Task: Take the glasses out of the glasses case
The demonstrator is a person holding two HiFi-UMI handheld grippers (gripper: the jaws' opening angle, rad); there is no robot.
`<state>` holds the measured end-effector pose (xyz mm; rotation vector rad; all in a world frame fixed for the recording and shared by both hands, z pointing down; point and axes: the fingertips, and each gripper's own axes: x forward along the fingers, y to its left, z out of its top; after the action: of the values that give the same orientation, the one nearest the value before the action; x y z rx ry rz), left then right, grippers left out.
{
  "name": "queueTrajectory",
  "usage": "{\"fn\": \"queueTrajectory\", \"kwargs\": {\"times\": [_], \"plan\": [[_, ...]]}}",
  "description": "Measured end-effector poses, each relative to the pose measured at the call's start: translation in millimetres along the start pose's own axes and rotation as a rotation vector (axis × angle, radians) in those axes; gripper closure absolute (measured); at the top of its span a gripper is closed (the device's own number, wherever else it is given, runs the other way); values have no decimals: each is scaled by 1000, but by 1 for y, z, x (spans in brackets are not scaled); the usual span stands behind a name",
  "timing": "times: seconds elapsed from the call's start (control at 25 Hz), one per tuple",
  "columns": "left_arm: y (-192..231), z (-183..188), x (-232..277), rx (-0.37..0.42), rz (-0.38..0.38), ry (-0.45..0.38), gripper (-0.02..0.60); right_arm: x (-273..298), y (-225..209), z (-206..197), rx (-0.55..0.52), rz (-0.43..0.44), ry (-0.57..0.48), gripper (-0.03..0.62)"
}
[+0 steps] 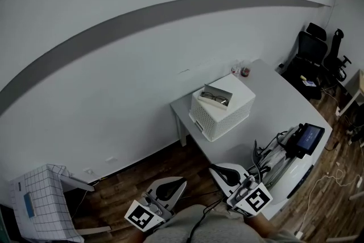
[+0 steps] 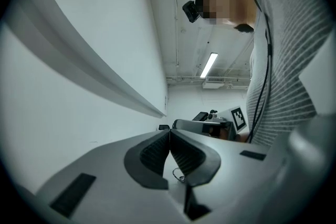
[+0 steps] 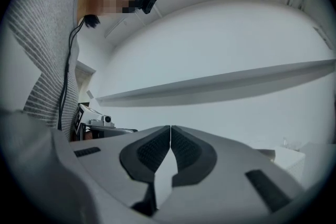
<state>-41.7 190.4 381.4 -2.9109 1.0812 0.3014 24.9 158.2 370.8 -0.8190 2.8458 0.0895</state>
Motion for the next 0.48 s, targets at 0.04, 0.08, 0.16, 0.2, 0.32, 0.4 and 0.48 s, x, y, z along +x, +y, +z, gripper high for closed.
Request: {"fn": "queueTrajectory", "kwargs": {"times": [0.04,0.08,0.16,0.2,0.32,0.4,0.48], "plan": [[3,0,-2,-1,-7,3,567,2,-2,0,-9,-9,0,581],[6,0,-3,-2,-14,8,568,3,-4,-1,-25,-20,0,582],[11,-2,-6,-6,-26,17,567,6,-8,-3,-51,-34,6,581],[13,-4,-7,-8,-34,21,566,7,-9,-3,-55,-37,10,581],[19,-11,-7,-4,-57,39,566,12,-12,-6,-53,-41,18,582],[25,-13,-4,-9,-64,46,566,14,-16,-12,-52,-47,35,581],[32,-13,-1,-17,-73,48,566,18,-22,-16,-51,-58,48,581]]}}
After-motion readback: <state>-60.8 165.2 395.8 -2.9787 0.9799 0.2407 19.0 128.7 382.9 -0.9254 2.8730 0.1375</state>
